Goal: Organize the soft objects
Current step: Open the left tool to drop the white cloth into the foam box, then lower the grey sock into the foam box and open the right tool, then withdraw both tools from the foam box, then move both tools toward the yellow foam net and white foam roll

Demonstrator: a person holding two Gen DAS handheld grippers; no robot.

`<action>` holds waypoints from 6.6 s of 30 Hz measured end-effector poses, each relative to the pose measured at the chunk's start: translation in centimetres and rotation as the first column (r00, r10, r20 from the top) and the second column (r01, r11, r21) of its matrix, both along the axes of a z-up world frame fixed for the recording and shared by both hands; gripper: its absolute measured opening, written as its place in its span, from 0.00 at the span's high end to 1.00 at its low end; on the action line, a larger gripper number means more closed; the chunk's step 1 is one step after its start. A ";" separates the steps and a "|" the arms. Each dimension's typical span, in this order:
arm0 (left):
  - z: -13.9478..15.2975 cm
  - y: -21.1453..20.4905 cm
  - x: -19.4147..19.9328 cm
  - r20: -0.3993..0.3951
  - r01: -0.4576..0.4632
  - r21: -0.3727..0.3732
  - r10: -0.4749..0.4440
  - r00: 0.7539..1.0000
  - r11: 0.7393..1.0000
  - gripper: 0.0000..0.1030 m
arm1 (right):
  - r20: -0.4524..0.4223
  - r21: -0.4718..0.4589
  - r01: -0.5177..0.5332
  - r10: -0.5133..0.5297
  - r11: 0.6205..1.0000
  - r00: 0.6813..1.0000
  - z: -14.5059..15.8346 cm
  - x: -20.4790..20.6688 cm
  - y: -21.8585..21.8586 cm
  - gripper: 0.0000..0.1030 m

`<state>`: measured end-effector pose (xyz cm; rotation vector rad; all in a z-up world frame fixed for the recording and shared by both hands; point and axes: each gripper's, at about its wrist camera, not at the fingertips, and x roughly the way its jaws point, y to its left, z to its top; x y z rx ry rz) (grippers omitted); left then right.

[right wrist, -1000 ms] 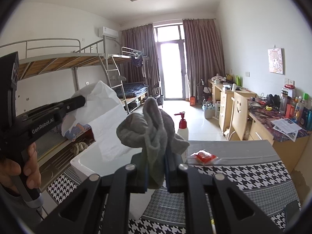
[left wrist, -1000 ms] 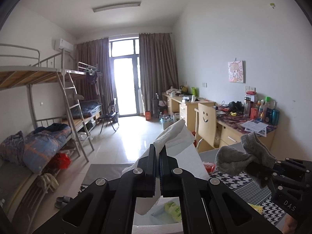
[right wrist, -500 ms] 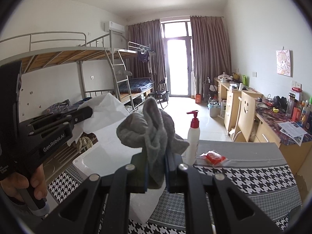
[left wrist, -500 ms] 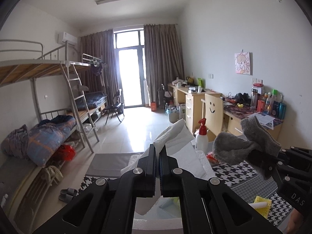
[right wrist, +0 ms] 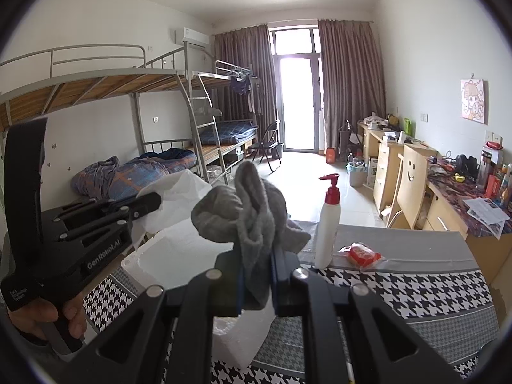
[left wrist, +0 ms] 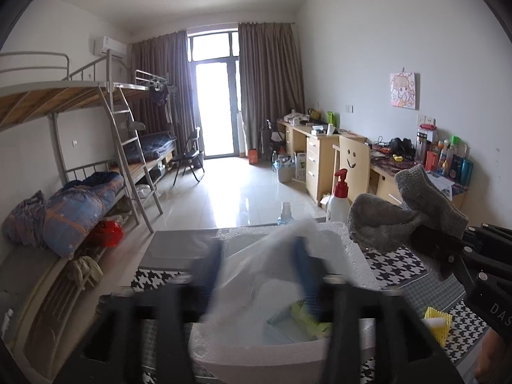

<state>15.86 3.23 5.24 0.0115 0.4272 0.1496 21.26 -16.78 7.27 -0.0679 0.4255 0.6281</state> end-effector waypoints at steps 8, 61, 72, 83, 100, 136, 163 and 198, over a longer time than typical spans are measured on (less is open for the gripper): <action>0.3 1.2 -0.9 0.034 -0.040 -0.034 0.041 0.999 0.999 0.04 | -0.013 -0.006 -0.002 0.002 1.000 1.000 -0.4 0.2 0.3 0.84; -0.4 5.8 -5.7 0.100 -0.114 -0.072 0.121 0.988 0.991 0.01 | -0.167 -0.026 -0.093 0.087 0.995 0.982 -3.0 1.5 6.2 0.37; 0.0 3.7 -5.5 0.105 -0.054 -0.058 0.060 0.993 0.997 0.01 | -0.066 0.004 -0.002 0.002 1.000 0.998 -1.0 -0.2 2.7 0.15; 0.8 1.4 -5.2 0.130 0.013 -0.054 -0.006 0.991 0.998 0.01 | -0.021 -0.003 0.047 -0.047 0.999 0.999 -0.6 -1.1 0.6 0.11; 0.9 -3.4 -4.3 0.122 0.151 -0.044 -0.145 0.982 0.988 0.01 | -0.030 0.025 0.187 -0.186 0.982 0.982 -1.0 -2.0 -5.5 0.11; -0.5 -11.4 -3.9 0.059 0.361 -0.031 -0.359 0.932 0.932 0.01 | -0.043 -0.001 0.329 -0.329 0.944 0.943 -3.4 -3.1 -13.5 0.11; -5.0 -15.8 -2.9 -0.061 0.447 -0.060 -0.450 0.891 0.893 0.01 | -0.110 -0.023 0.370 -0.370 0.929 0.922 -6.4 -1.7 -17.3 0.11; -12.3 -17.7 -0.5 -0.283 0.489 -0.079 -0.490 0.825 0.869 0.01 | -0.226 -0.170 0.263 -0.297 0.950 0.928 -12.9 0.2 -16.5 0.14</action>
